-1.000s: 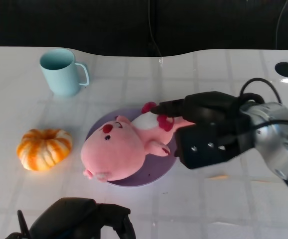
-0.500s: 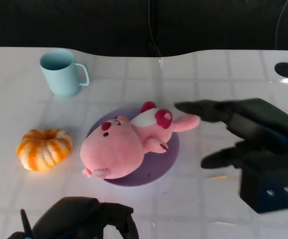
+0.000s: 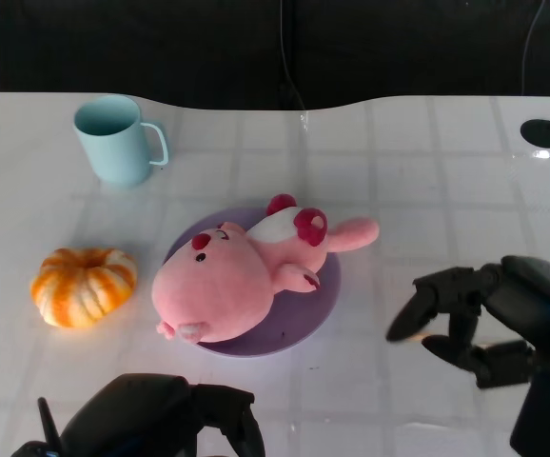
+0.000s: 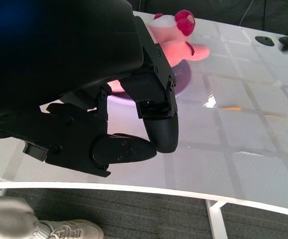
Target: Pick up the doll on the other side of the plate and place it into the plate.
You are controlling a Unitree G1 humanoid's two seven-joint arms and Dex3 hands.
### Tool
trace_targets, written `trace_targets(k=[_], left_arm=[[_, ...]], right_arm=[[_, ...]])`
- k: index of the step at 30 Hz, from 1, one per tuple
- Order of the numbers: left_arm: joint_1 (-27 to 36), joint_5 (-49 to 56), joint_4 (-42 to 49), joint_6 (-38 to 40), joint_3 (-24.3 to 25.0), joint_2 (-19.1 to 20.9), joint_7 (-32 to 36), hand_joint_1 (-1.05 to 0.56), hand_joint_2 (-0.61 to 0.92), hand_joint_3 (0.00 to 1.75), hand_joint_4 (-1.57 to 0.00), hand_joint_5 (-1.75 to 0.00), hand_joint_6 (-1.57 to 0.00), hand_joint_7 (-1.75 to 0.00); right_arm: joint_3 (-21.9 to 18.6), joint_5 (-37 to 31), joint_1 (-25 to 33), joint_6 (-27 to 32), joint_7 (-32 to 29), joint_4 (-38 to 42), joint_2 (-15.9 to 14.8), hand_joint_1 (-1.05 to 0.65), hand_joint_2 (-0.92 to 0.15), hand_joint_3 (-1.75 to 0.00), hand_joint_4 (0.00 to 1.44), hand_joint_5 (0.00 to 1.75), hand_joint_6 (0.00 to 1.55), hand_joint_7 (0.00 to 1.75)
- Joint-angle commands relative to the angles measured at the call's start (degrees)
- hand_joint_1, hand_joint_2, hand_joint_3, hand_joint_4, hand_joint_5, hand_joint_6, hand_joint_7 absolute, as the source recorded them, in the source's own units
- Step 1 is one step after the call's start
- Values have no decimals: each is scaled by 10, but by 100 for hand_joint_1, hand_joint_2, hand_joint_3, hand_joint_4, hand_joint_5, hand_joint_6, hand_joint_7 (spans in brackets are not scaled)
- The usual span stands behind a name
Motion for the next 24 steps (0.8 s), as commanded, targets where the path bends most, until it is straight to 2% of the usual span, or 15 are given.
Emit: trace_targets(k=[1,5,8,11,14,18,20,24], left_arm=[[2,-6,-7,0,8,9,-6,-32,92,39,-71,-136,-73,-92],[2,-6,-11,1,9,10,-8,-31,92,39,-71,-138,-73,-92],[2,-8,-15,5,13,12,-12,-31,92,38,-71,-138,-73,-92],[4,-10,-16,2,17,14,-13,-31,92,38,-70,-138,-73,-91],[6,-14,-14,-3,19,15,-11,-30,92,37,-71,-139,-73,-91],[5,-7,-14,0,16,19,-12,-31,92,36,-71,-138,-74,-89],[5,-7,-10,-5,17,20,-7,-31,92,36,-71,-138,-74,-89],[7,-9,-4,-16,20,22,-1,-31,92,33,-72,-132,-77,-85]], right_arm=[[-1,-8,13,-25,-12,21,-12,4,-32,-136,94,169,92,132],[0,-30,12,-34,-28,44,-9,-2,-29,-137,95,174,87,145],[2,-44,7,-20,-33,54,-6,-1,-29,-133,95,175,83,151],[5,-57,4,-6,-31,56,-6,-4,-36,-117,93,175,78,154],[12,-70,1,10,-21,55,-13,-6,-43,-103,91,175,78,148],[20,-85,-3,23,-11,53,-21,-7,-53,-82,86,175,83,127],[22,-86,-4,26,-10,52,-21,-6,-54,-79,85,175,85,126],[25,-84,-4,38,2,45,-20,-4,-51,-87,85,175,82,135]])
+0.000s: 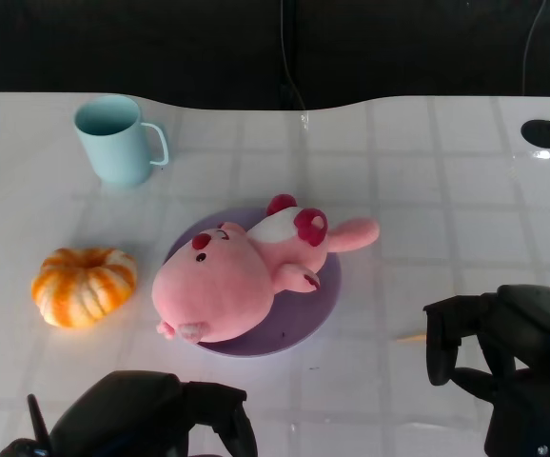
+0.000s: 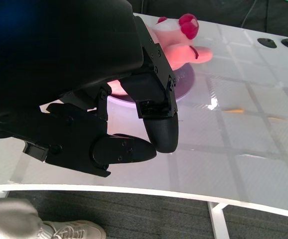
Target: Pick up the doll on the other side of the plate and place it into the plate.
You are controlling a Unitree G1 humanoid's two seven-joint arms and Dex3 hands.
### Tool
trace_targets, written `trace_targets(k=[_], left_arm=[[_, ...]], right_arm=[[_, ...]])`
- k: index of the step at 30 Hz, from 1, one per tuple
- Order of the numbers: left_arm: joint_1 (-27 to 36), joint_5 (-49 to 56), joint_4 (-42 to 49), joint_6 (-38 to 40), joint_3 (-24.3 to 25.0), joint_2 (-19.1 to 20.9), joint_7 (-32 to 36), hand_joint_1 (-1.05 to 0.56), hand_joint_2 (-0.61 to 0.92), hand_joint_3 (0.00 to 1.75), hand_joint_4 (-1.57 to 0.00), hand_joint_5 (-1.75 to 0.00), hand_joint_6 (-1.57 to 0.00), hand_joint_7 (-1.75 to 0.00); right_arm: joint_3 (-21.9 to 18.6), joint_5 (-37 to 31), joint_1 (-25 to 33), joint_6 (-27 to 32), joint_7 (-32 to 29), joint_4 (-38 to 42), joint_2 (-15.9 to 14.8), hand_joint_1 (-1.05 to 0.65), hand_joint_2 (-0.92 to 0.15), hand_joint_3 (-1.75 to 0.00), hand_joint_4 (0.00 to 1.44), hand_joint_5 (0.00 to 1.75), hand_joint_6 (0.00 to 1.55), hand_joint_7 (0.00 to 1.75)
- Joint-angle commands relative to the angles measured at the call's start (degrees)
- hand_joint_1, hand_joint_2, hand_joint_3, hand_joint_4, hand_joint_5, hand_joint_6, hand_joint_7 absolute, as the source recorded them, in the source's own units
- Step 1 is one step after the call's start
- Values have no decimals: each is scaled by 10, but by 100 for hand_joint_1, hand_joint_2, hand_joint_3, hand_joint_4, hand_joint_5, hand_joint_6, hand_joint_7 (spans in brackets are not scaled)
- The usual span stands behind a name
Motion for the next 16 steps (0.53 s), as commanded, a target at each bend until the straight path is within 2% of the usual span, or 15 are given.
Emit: trace_targets(k=[1,5,9,15,16], left_arm=[[4,-1,4,-10,7,10,4,-31,92,33,-72,-132,-77,-85],[7,-3,10,-18,8,8,7,-31,92,36,-73,-132,-77,-84],[11,-4,13,-27,10,9,9,-31,92,37,-72,-133,-78,-83],[16,-6,7,-22,15,9,2,-31,92,36,-72,-131,-78,-83],[17,-8,6,-22,15,8,1,-30,92,35,-73,-130,-78,-83]], right_arm=[[2,4,-5,6,8,-6,-7,-4,-51,-88,84,175,82,135],[4,-1,-2,0,2,-5,-7,-6,-51,-88,84,175,82,135],[9,-13,1,10,9,-19,-10,-3,-56,-77,83,174,85,123],[13,-12,4,27,22,-34,-9,-4,-56,-78,84,170,85,120],[14,-14,4,31,24,-37,-9,-5,-58,-73,84,170,86,115]])
